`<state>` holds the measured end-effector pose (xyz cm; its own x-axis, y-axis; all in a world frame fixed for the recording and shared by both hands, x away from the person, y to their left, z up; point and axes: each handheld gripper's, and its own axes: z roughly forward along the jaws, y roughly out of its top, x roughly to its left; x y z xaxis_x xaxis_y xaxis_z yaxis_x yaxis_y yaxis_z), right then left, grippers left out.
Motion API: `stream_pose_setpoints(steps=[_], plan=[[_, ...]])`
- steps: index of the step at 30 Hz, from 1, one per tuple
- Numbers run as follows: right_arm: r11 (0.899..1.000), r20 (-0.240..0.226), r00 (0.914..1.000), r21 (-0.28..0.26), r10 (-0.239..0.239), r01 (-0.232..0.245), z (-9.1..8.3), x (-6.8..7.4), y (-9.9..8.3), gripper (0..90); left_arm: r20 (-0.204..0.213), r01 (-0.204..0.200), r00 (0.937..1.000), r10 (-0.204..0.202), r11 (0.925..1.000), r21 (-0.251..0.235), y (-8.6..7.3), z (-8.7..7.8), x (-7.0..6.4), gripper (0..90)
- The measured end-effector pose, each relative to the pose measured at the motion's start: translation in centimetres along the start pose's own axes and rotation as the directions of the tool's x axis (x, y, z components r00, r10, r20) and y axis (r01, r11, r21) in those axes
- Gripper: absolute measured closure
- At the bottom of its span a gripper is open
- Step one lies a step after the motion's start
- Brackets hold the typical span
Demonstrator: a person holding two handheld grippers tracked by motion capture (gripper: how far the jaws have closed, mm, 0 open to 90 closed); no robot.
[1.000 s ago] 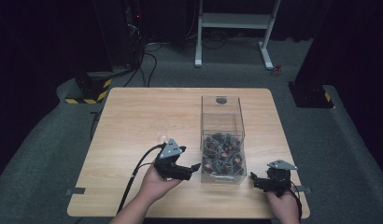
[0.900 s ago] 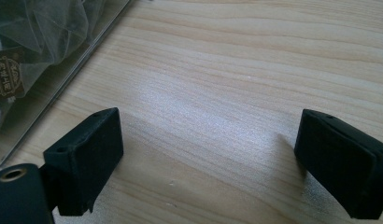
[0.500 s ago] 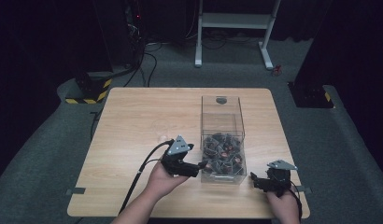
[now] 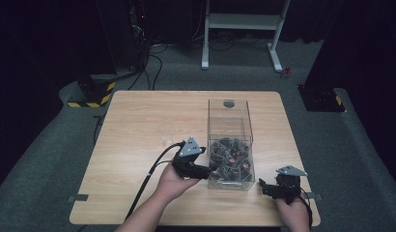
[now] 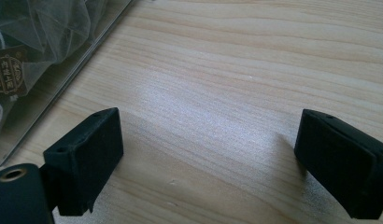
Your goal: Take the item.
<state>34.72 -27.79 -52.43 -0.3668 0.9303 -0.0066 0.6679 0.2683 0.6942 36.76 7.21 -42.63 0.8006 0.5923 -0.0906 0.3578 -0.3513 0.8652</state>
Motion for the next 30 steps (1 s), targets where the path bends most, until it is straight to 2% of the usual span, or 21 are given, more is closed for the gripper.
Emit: stream_pose_setpoints(steps=[10,15,19,30], plan=[[1.0,-0.001,1.0,0.001,-0.003,0.003,0.0,0.0,0.0,7.8,0.03,0.016,0.9994,-0.015,0.9998,-0.012,0.0,0.9,0.2,38.8],[1.0,-0.001,1.0,0.001,-0.005,0.005,0.0,0.0,0.0,7.8,0.017,0.024,0.9996,-0.024,0.9997,-0.01,0.1,1.4,0.3,42.6],[1.0,-0.002,1.0,0.002,-0.004,0.004,0.0,0.0,0.0,7.8,0.003,0.029,0.9996,-0.029,0.9995,-0.009,0.1,1.6,0.4,49.7],[1.0,-0.004,1.0,0.001,-0.007,0.007,0.0,0.0,0.0,7.8,0.014,0.032,0.9994,-0.032,0.9994,-0.013,-0.2,2.1,0.3,67.4]])
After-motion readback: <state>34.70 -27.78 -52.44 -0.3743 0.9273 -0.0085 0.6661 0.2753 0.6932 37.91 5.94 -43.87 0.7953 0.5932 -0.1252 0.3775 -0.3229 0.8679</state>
